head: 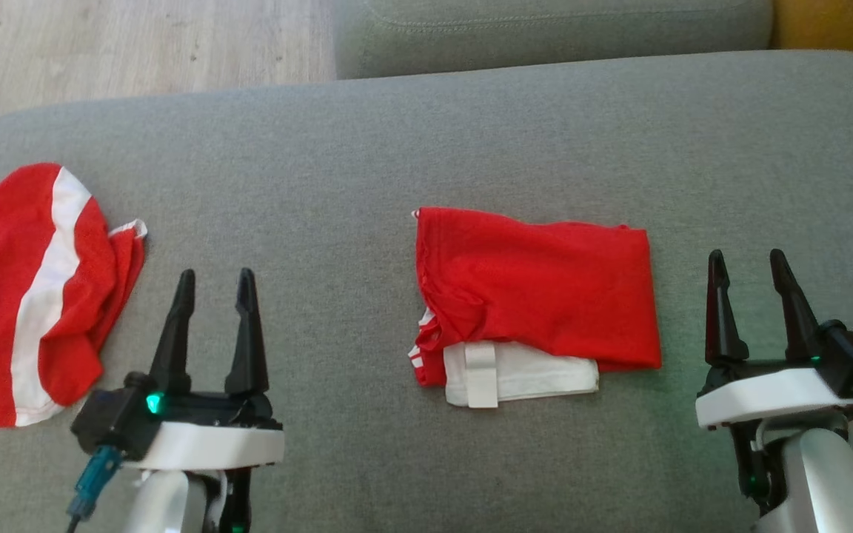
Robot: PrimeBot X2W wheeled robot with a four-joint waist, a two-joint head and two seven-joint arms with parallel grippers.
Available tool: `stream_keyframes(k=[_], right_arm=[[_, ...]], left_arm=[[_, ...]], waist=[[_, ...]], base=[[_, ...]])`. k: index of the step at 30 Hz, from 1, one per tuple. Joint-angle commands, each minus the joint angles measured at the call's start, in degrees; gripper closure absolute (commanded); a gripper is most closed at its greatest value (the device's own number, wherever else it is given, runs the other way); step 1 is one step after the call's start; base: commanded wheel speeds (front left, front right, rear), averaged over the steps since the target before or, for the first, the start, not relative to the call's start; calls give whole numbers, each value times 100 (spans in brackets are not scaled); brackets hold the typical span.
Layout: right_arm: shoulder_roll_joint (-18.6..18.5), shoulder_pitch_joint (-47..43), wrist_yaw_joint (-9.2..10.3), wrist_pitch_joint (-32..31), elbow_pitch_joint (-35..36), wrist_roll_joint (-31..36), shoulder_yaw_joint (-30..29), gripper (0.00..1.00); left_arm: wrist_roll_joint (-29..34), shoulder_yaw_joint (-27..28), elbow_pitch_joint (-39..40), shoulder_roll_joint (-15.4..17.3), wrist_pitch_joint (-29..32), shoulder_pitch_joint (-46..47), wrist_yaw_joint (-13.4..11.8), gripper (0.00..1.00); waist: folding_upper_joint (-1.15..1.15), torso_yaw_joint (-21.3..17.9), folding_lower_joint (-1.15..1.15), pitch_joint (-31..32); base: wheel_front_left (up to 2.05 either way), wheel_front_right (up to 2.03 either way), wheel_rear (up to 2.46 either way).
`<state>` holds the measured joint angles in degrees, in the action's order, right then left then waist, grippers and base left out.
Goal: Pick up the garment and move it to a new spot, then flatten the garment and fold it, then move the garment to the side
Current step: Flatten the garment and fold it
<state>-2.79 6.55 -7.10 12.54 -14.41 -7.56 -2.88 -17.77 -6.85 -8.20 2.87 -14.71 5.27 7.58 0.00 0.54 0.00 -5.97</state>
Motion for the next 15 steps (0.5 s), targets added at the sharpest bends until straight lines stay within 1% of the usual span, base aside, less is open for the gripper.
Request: stream_keyframes(k=[1,3,4,5,11,15], right_arm=[[-10,123,-39,-5,189,-1,116,0],[-10,123,-39,-12,182,-1,138,0],[-10,129,-39,-38,172,-35,186,13],[-10,142,-39,-57,172,-60,266,100],[-10,316,-39,-275,113,53,1071,100],[-12,601,-39,-476,-286,-39,1609,100]], left_arm=[[-55,116,183,1,-29,195,-9,0],[-70,79,175,1,-29,209,-9,0],[-78,60,169,1,-29,223,-9,0],[-84,45,163,1,-29,240,-9,0],[-95,-36,131,1,-29,394,-9,0],[-120,-123,95,1,-29,491,-9,0]], waist=[[0,37,0,-38],[0,74,0,-72],[0,100,0,-93],[0,127,0,-115],[0,360,0,-305],[0,578,0,-427]], base=[[0,0,0],[0,0,0],[0,0,0],[0,0,0],[0,0,0],[0,0,0]])
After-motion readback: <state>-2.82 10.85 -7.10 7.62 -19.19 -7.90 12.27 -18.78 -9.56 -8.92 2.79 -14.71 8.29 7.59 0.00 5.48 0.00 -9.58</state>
